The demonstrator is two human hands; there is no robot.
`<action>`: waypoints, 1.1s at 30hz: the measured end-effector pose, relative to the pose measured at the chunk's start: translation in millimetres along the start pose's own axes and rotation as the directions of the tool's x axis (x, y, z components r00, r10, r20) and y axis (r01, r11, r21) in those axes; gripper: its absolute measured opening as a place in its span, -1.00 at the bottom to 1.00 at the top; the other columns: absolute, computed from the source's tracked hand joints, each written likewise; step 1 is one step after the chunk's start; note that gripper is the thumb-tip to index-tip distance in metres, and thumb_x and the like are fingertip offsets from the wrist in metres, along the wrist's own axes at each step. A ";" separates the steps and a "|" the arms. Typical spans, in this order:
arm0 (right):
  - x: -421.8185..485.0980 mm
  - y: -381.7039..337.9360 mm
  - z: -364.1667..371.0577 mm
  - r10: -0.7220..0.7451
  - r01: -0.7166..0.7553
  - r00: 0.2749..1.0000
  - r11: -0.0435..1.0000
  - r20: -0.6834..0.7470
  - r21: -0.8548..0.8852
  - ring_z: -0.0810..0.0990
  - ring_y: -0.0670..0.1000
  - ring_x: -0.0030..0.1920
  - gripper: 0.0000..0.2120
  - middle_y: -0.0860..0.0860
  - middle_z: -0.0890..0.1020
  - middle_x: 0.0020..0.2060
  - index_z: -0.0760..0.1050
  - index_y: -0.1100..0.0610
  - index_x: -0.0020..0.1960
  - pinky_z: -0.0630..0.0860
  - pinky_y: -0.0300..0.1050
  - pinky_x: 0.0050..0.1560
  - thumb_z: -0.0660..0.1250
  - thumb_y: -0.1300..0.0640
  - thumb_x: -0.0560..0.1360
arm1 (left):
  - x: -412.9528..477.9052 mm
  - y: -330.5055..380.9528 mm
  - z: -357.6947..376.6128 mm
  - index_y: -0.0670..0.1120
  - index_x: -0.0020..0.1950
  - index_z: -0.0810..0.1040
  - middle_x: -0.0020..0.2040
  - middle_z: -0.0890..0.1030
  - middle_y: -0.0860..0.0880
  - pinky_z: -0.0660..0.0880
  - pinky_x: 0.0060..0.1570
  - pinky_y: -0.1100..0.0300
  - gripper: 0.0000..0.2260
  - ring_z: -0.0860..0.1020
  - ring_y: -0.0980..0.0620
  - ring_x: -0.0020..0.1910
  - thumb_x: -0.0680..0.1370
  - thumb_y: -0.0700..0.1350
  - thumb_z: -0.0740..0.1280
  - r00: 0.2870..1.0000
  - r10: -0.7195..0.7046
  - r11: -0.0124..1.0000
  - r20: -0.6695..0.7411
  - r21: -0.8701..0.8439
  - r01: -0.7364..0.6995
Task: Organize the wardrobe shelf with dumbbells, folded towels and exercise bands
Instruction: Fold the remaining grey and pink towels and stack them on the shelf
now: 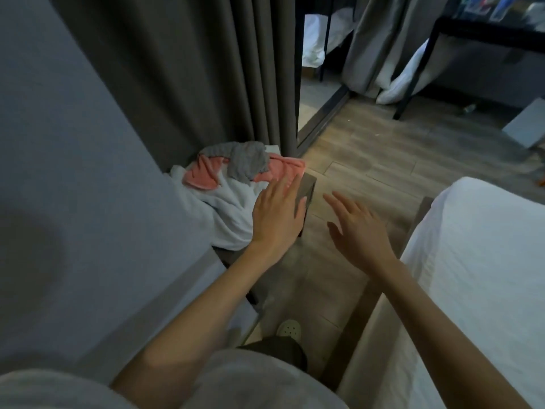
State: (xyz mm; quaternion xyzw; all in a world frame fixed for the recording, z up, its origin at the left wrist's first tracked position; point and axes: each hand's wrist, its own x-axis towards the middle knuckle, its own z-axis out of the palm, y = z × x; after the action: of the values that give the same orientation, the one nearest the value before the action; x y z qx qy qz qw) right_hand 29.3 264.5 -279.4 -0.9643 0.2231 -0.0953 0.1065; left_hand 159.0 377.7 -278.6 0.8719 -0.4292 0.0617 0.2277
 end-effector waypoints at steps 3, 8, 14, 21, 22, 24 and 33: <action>52.5 29.1 0.4 -0.030 0.033 0.998 0.998 0.057 -0.050 0.30 0.09 0.44 -0.44 0.05 0.26 0.49 0.17 0.02 0.51 0.30 0.05 0.38 0.26 0.06 0.56 | 56.9 2.4 17.8 -0.07 0.50 0.25 0.47 0.32 -0.11 0.29 0.40 0.00 -0.54 0.27 -0.09 0.46 0.62 0.00 0.19 0.999 -0.020 1.000 0.028 -0.005 0.021; 140.9 76.5 -0.8 -0.095 0.099 0.992 0.994 0.083 -0.038 0.35 0.08 0.40 -0.43 0.02 0.29 0.48 0.13 -0.03 0.52 0.35 0.03 0.32 0.25 0.05 0.56 | 138.8 -8.0 49.1 -0.07 0.52 0.20 0.50 0.27 -0.10 0.26 0.42 0.00 -0.50 0.23 -0.06 0.48 0.61 0.01 0.21 0.991 -0.125 0.990 0.053 0.069 0.121; 262.8 128.4 16.5 -0.324 0.332 0.926 0.943 0.192 -0.011 0.33 0.10 0.41 -0.44 0.01 0.26 0.49 0.14 -0.06 0.51 0.38 0.09 0.29 0.24 0.01 0.56 | 201.5 -43.7 87.9 -0.04 0.51 0.23 0.49 0.29 -0.06 0.25 0.42 0.06 -0.54 0.26 -0.01 0.46 0.62 0.00 0.16 0.937 -0.347 0.932 -0.051 0.093 0.350; 376.0 148.8 24.1 -0.562 0.577 0.745 0.813 0.361 0.076 0.25 0.12 0.45 -0.38 0.01 0.14 0.53 0.05 -0.09 0.54 0.43 0.14 0.29 0.24 0.03 0.56 | 230.0 -58.1 105.5 -0.04 0.53 0.21 0.51 0.25 -0.05 0.27 0.40 0.03 -0.53 0.27 -0.04 0.46 0.63 0.01 0.17 0.763 -0.635 0.765 -0.118 0.037 0.642; 387.7 146.5 26.3 -0.589 0.596 0.715 0.795 0.377 0.111 0.24 0.12 0.46 -0.38 0.02 0.13 0.53 0.06 -0.08 0.54 0.42 0.14 0.29 0.24 0.05 0.56 | 231.7 -60.8 106.3 -0.04 0.53 0.21 0.51 0.25 -0.05 0.26 0.40 0.03 -0.53 0.27 -0.04 0.46 0.63 0.00 0.17 0.734 -0.669 0.737 -0.121 0.019 0.675; 407.3 139.4 34.2 -0.624 0.612 0.667 0.770 0.406 0.180 0.22 0.14 0.46 -0.38 0.01 0.10 0.54 0.07 -0.07 0.54 0.42 0.15 0.28 0.24 0.08 0.56 | 233.2 -67.5 106.9 -0.04 0.53 0.20 0.52 0.24 -0.05 0.27 0.39 0.02 -0.52 0.26 -0.04 0.46 0.62 -0.01 0.20 0.656 -0.744 0.663 -0.126 -0.022 0.748; 478.5 76.3 113.5 -0.668 0.572 0.565 0.740 0.484 0.354 0.22 0.25 0.44 -0.37 0.08 0.05 0.54 0.09 -0.06 0.54 0.31 0.09 0.37 0.28 0.08 0.54 | 230.4 -141.6 120.4 -0.03 0.52 0.18 0.48 0.29 -0.09 0.43 0.22 -0.01 -0.52 0.35 -0.09 0.39 0.62 -0.02 0.20 0.501 -0.860 0.509 -0.098 -0.081 0.857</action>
State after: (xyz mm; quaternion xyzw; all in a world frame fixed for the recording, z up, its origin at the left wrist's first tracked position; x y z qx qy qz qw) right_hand 446.4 0.4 -342.0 -0.9489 -0.1826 0.1560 0.2047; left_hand 402.2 232.3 -364.6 0.9616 0.0736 -0.0093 0.2642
